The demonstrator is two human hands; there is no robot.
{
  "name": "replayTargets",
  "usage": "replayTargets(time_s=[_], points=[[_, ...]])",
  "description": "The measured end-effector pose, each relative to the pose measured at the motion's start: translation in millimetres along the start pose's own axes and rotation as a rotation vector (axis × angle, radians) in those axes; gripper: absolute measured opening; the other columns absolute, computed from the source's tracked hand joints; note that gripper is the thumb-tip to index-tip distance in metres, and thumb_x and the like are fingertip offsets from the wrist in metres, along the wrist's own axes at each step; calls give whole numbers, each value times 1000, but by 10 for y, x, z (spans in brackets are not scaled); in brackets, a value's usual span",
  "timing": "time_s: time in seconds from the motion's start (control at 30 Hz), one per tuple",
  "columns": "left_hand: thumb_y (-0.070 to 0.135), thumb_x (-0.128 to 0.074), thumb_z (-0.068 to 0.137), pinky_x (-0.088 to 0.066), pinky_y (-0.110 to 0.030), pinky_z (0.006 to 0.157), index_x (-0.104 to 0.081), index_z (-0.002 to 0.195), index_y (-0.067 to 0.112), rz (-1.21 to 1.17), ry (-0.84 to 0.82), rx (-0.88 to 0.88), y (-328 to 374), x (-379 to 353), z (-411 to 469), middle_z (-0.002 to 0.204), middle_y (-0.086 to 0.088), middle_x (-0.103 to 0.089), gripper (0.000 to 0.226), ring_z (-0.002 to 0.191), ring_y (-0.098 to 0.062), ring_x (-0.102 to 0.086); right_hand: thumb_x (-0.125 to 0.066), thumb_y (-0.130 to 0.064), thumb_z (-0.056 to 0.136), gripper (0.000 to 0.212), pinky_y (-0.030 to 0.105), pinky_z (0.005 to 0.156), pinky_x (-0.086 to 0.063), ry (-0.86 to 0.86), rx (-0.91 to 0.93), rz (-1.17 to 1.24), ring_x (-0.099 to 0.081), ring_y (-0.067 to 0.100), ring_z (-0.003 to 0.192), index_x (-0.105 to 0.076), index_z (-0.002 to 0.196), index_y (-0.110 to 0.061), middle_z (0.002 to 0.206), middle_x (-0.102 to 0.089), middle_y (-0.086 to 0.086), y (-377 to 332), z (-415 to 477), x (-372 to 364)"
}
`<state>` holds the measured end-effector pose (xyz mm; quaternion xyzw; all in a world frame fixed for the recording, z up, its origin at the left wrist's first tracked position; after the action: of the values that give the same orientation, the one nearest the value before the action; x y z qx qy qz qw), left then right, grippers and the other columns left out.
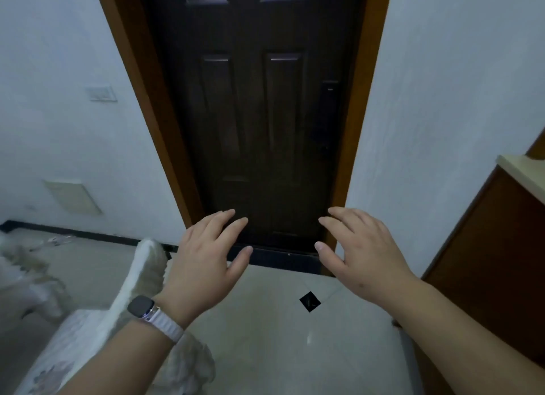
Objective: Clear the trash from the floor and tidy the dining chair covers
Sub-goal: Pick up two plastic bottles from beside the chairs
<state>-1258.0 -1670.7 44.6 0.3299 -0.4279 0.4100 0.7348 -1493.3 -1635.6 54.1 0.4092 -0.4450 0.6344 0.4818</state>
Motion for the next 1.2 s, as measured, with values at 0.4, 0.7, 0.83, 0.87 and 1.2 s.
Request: replayTargets(time_s=[0.4, 0.7, 0.83, 0.87, 1.2], points=[[49, -49, 96, -35, -42, 110, -49, 141, 27, -25, 42, 90, -1473, -279, 1337, 144, 1, -49, 50, 135, -21, -43, -37, -56, 96, 51, 32, 111, -25, -18, 121, -74, -32, 11, 137, -47, 140, -31, 146, -44, -11, -614, 2083, -427], [54, -40, 95, -40, -45, 108, -50, 139, 28, 70, 47, 299, -2575, -473, 1535, 142, 0, -51, 52, 132, -24, -46, -24, -60, 92, 62, 38, 112, -29, -63, 347, -3, -36, 14, 136, -50, 139, -28, 144, -46, -8, -1244, 3302, -866], [53, -42, 94, -46, -49, 103, -53, 136, 24, 124, 50, 375, -2939, -526, 1767, 139, -4, -55, 52, 127, -28, -50, -16, -63, 87, 71, 40, 115, -27, -101, 425, 75, -32, 15, 139, -47, 141, -29, 148, -43, -7, -1358, 3888, -1165], [52, -42, 94, -46, -49, 102, -53, 136, 24, 144, 61, 398, -3029, -530, 1851, 139, -4, -55, 52, 127, -28, -51, -15, -64, 87, 73, 41, 115, -26, -107, 449, 96, -32, 15, 140, -47, 141, -28, 148, -42, -7, -1384, 4048, -1230], [51, -41, 92, -47, -54, 100, -55, 135, 20, 263, 135, 573, -3580, -663, 3019, 136, -6, -57, 55, 124, -31, -54, -9, -66, 84, 79, 39, 116, -20, -126, 668, 166, -26, 16, 142, -42, 145, -29, 153, -36, -6, -1399, 5744, -1579]])
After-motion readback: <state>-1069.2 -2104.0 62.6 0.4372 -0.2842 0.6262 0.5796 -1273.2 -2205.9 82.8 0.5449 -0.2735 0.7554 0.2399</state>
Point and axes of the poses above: each hand's wrist, its own z-axis towards the middle knuckle, its own x-axis out of the back of the hand, y = z × x, the point moved 7 cm from there along z, towards the middle knuckle
